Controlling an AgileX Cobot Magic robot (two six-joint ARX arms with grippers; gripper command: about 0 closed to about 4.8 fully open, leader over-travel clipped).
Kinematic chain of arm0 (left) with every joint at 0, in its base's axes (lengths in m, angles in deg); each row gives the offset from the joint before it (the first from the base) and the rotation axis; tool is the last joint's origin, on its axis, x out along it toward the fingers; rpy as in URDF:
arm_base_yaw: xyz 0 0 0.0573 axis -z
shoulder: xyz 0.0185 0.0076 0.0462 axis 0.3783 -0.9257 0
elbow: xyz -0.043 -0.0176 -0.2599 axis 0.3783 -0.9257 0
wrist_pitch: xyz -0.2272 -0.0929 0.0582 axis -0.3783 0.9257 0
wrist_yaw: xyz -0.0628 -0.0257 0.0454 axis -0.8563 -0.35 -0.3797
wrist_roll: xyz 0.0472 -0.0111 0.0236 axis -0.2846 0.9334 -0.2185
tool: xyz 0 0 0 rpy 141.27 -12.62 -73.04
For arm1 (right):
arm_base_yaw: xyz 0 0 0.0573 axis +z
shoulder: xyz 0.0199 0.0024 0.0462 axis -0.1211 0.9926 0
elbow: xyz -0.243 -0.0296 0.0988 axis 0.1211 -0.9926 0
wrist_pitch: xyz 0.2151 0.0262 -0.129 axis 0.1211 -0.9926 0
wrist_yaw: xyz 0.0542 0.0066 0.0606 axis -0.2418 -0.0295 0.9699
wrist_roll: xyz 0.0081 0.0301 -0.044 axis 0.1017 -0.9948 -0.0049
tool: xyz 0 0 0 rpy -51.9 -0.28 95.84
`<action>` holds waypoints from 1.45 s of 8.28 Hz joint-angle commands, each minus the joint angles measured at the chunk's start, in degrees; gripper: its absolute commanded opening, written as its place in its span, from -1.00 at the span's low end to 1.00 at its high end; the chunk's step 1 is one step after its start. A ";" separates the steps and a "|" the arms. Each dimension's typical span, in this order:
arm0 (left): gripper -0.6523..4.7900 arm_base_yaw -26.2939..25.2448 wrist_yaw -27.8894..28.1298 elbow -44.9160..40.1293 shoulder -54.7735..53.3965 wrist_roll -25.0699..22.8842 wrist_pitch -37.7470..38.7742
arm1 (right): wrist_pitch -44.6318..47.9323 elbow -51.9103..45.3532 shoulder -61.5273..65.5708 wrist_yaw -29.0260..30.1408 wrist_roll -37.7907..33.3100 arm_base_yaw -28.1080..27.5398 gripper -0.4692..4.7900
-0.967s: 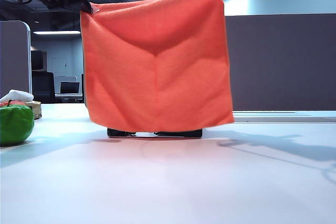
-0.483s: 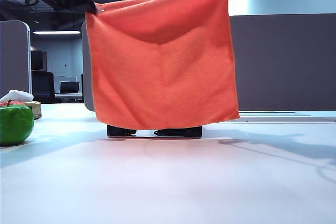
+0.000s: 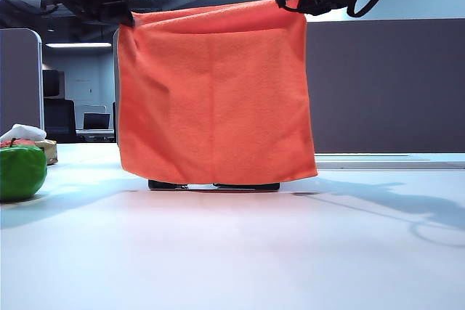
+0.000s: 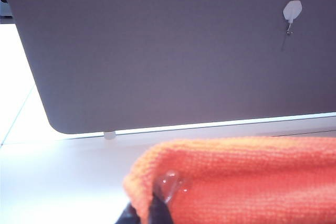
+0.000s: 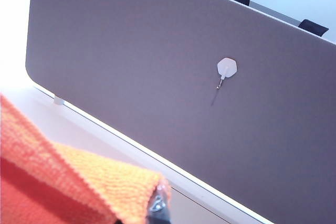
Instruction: Pick up the cloth from the table and use it to cover the mirror.
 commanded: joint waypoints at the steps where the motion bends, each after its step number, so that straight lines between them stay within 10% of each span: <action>1: -0.78 -0.11 0.63 0.66 -0.79 -0.39 -0.87 | 1.05 0.37 0.42 -0.79 -0.04 -0.94 -0.83; 8: -0.58 -1.18 2.19 0.63 -4.00 -0.42 -1.81 | -6.27 3.74 3.93 -0.76 -0.04 -2.58 -0.83; 9: -0.07 -1.18 3.48 0.63 -4.00 -0.42 -1.79 | -7.52 3.72 3.93 -0.74 -0.04 -2.56 -0.69; 12: -0.07 -1.18 3.45 0.63 -4.00 -0.39 -1.62 | -6.95 3.74 3.93 -0.81 -0.04 -2.56 -0.25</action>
